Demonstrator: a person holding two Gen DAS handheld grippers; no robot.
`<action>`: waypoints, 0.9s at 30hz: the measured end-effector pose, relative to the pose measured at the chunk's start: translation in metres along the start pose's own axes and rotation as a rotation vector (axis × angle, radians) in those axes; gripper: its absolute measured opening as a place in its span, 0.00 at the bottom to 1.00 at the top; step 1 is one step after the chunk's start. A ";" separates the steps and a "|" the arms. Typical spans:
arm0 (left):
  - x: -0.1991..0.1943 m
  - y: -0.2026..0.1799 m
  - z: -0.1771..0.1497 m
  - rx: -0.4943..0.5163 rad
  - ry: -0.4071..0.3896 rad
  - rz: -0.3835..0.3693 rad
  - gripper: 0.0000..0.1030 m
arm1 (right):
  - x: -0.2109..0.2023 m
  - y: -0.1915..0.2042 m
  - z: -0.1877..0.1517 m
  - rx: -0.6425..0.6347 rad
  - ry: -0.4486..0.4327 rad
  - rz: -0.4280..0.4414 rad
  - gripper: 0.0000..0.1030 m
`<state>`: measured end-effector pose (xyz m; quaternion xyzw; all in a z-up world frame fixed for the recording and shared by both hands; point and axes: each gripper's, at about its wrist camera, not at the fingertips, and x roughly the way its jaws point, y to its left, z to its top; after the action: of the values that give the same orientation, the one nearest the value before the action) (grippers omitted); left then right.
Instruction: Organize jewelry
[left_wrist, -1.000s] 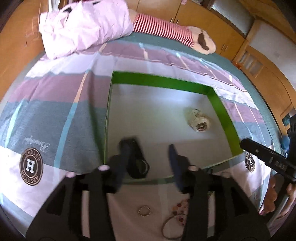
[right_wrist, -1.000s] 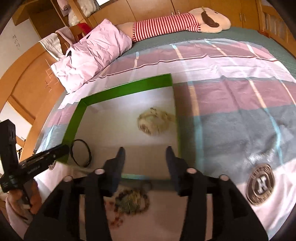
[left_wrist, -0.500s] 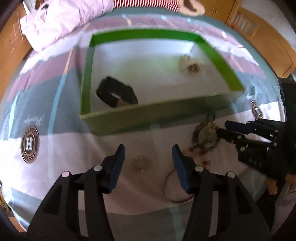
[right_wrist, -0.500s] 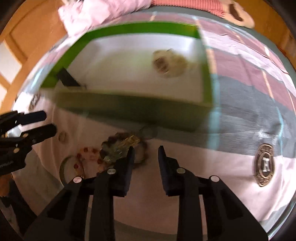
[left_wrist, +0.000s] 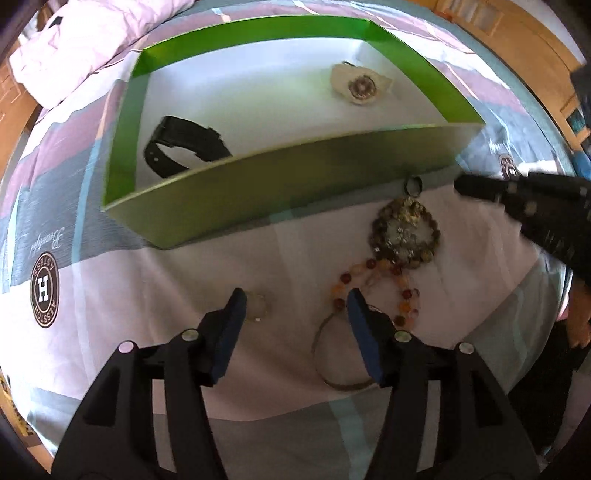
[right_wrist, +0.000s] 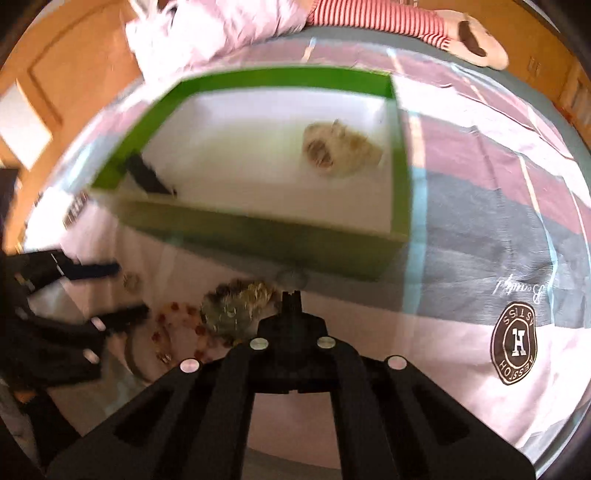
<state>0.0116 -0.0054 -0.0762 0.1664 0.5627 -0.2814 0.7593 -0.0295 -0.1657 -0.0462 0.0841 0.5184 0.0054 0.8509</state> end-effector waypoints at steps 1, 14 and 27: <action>0.001 -0.002 -0.001 0.011 0.006 -0.011 0.56 | 0.000 -0.002 0.001 0.007 0.004 0.007 0.00; 0.016 -0.019 -0.005 0.079 0.067 -0.009 0.60 | 0.027 0.060 -0.012 -0.209 0.003 0.013 0.45; 0.013 -0.009 0.001 0.059 0.056 -0.015 0.65 | -0.011 0.034 0.000 -0.092 -0.071 0.144 0.07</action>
<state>0.0097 -0.0169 -0.0878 0.1921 0.5764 -0.2987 0.7360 -0.0317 -0.1330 -0.0312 0.0821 0.4800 0.0871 0.8691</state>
